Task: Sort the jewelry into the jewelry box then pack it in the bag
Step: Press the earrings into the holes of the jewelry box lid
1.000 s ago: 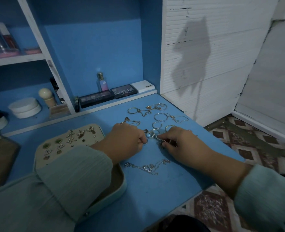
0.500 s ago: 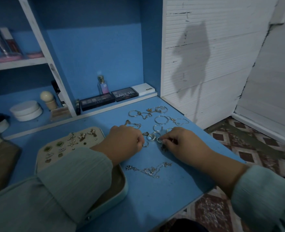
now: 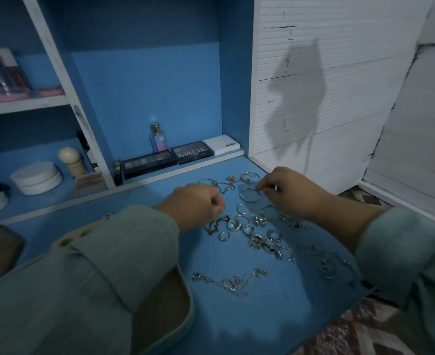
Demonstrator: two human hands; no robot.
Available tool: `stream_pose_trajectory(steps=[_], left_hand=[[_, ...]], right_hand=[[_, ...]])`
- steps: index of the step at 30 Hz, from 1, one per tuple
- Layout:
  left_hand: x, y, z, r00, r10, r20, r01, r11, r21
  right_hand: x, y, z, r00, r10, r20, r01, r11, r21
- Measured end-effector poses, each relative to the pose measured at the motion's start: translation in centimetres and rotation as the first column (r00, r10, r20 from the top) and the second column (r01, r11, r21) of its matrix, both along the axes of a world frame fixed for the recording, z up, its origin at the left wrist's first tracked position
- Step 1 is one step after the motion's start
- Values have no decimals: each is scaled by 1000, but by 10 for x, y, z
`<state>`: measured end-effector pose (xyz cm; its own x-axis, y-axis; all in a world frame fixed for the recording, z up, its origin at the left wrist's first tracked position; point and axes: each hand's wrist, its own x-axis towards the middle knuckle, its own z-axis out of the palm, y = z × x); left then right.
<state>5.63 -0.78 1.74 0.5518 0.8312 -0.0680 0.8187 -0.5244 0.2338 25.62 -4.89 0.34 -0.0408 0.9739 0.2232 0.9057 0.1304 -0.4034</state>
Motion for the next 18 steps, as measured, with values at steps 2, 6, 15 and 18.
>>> stream_pose_trajectory(steps=[2,6,15,18], left_hand=[[1,6,-5,1000,-20,3,20,1000,2],[3,14,-11,996,-91,-4,91,994,61],[7,29,-13,989,-136,-56,135,991,-23],[5,32,-14,989,-141,-53,140,990,-20]], right_hand=[[7,17,-1,994,1,110,7,997,-79],[12,45,-6,929,92,359,-10,975,-222],[12,76,-14,880,140,454,-15,963,-268],[13,80,-17,907,117,404,-26,974,-224]])
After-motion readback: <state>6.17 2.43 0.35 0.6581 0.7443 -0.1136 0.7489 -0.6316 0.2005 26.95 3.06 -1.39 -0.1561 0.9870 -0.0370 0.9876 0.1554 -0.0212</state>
